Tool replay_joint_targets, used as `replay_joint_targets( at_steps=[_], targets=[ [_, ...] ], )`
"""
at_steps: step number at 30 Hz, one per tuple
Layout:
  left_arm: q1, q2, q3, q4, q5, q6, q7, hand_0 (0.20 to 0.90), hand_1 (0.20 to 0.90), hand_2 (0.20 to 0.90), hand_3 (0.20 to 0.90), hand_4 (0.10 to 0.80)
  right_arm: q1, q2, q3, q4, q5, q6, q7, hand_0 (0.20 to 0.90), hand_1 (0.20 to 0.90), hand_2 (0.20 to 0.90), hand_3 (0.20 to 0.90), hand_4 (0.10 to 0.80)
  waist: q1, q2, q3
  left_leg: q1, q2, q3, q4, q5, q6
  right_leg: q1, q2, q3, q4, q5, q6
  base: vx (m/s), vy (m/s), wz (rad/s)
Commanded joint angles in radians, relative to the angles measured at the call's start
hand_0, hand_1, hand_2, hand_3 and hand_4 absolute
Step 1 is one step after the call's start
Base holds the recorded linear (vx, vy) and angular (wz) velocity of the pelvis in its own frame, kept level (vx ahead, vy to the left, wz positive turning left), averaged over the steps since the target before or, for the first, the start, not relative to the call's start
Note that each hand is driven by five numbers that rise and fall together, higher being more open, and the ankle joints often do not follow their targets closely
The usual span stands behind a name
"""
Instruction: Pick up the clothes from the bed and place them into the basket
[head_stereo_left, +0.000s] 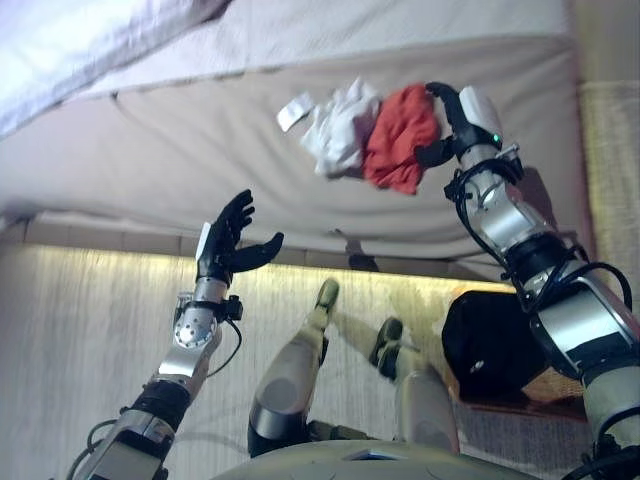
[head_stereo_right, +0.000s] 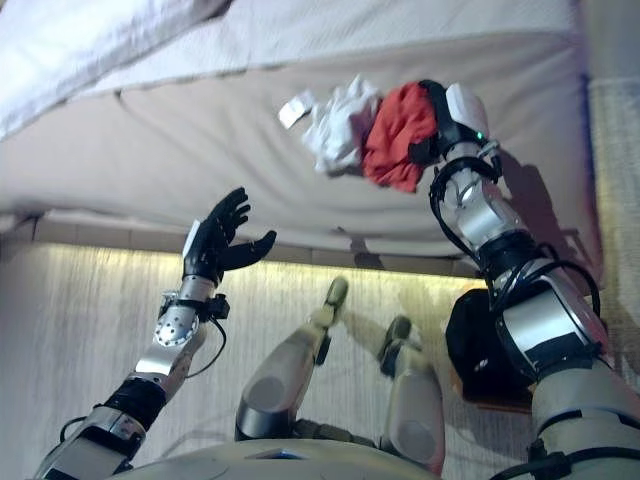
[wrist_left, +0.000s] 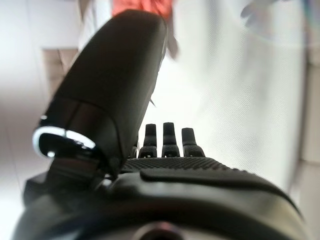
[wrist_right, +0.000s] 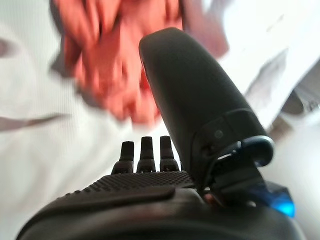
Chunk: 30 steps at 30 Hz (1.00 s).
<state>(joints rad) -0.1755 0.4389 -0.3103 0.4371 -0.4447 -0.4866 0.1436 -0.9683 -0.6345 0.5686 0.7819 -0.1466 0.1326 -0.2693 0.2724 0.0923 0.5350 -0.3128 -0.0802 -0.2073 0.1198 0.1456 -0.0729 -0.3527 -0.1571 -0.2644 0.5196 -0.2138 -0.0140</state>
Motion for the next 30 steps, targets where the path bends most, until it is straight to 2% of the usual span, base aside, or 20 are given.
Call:
replay_joint_targets(
  at_steps=[1,3,5,13,18,21,22,23,30],
  targets=[
    [-0.008,0.025,0.019,-0.173,-0.015,-0.136,-0.023,0.9,0.9,0.9,0.9,0.8,-0.165,-0.063,0.078,-0.002,-0.023,0.003,0.003,0.9,0.9,0.9,0.9,0.8,-0.001,-0.005,-0.015,-0.044,-0.051,0.013,0.2,-0.164,0.064,0.042,0.029,-0.028,-0.065,0.058,-0.037,-0.032,0.022,0.37],
    [-0.002,0.032,0.015,-0.189,-0.025,-0.138,-0.027,0.9,0.9,0.9,0.9,0.8,-0.185,-0.066,0.094,0.046,-0.031,0.005,0.02,0.9,0.9,0.9,0.9,0.8,0.014,0.002,-0.015,-0.088,-0.058,0.013,0.232,-0.172,0.072,-0.005,0.017,-0.04,-0.014,0.042,-0.039,0.007,0.011,0.37],
    [0.001,0.043,0.01,-0.205,-0.031,-0.135,-0.022,0.9,0.9,0.9,0.9,0.8,-0.199,-0.055,0.111,0.078,-0.044,0.026,0.03,0.9,0.9,0.9,0.9,0.8,0.029,0.001,-0.015,-0.128,-0.071,0.02,0.285,-0.213,0.079,-0.044,0.006,-0.037,0.059,-0.006,-0.036,0.05,0.001,0.24],
    [0.031,0.069,-0.011,-0.287,-0.027,-0.144,-0.005,0.9,0.9,0.9,0.9,0.8,-0.279,-0.069,0.16,0.266,-0.166,0.104,0.055,0.9,0.9,0.9,0.9,0.8,0.072,0.025,-0.015,-0.312,-0.104,0.032,0.487,-0.283,0.103,-0.203,-0.018,-0.046,0.231,-0.051,-0.044,-0.031,0.01,0.07],
    [0.071,0.098,-0.001,-0.35,-0.042,-0.146,0.019,0.9,0.9,0.9,0.9,0.8,-0.383,-0.123,0.298,0.378,-0.334,0.251,0.074,0.9,0.9,0.9,0.9,0.8,0.099,0.048,-0.015,-0.417,-0.122,0.046,0.611,-0.322,0.122,-0.302,-0.026,-0.057,0.328,-0.076,-0.052,-0.055,0.0,0.08],
    [0.103,0.118,0.011,-0.378,-0.061,-0.142,0.011,0.9,0.9,0.9,0.9,0.8,-0.443,-0.15,0.346,0.415,-0.304,0.325,0.088,0.9,0.9,0.9,0.9,0.8,0.113,0.058,-0.015,-0.466,-0.128,0.053,0.666,-0.337,0.129,-0.349,-0.03,-0.058,0.372,-0.086,-0.055,-0.042,-0.001,0.04],
    [0.113,0.121,0.015,-0.387,-0.065,-0.138,0.006,0.9,0.9,0.9,0.9,0.8,-0.461,-0.157,0.351,0.426,-0.271,0.332,0.084,0.585,0.585,0.585,0.532,0.432,0.115,0.061,-0.015,-0.481,-0.129,0.058,0.687,-0.343,0.131,-0.366,-0.031,-0.055,0.389,-0.089,-0.056,-0.043,0.014,0.05],
    [0.122,0.126,0.02,-0.4,-0.075,-0.13,-0.003,0.9,0.9,0.9,0.9,0.8,-0.48,-0.168,0.356,0.436,-0.253,0.327,0.081,0.3,0.3,0.3,0.2,0.1,0.115,0.062,-0.015,-0.492,-0.129,0.063,0.703,-0.349,0.133,-0.377,-0.032,-0.052,0.403,-0.092,-0.056,-0.031,0.019,0.04],
    [0.142,0.144,0.032,-0.421,-0.093,-0.144,-0.015,0.9,0.9,0.9,0.9,0.8,-0.486,-0.212,0.352,0.419,-0.26,0.273,0.073,0.3,0.3,0.3,0.2,0.1,0.098,0.042,-0.015,-0.457,-0.119,0.071,0.708,-0.363,0.132,-0.342,-0.018,-0.047,0.4,-0.095,-0.054,0.002,0.008,0.01]
  ],
)
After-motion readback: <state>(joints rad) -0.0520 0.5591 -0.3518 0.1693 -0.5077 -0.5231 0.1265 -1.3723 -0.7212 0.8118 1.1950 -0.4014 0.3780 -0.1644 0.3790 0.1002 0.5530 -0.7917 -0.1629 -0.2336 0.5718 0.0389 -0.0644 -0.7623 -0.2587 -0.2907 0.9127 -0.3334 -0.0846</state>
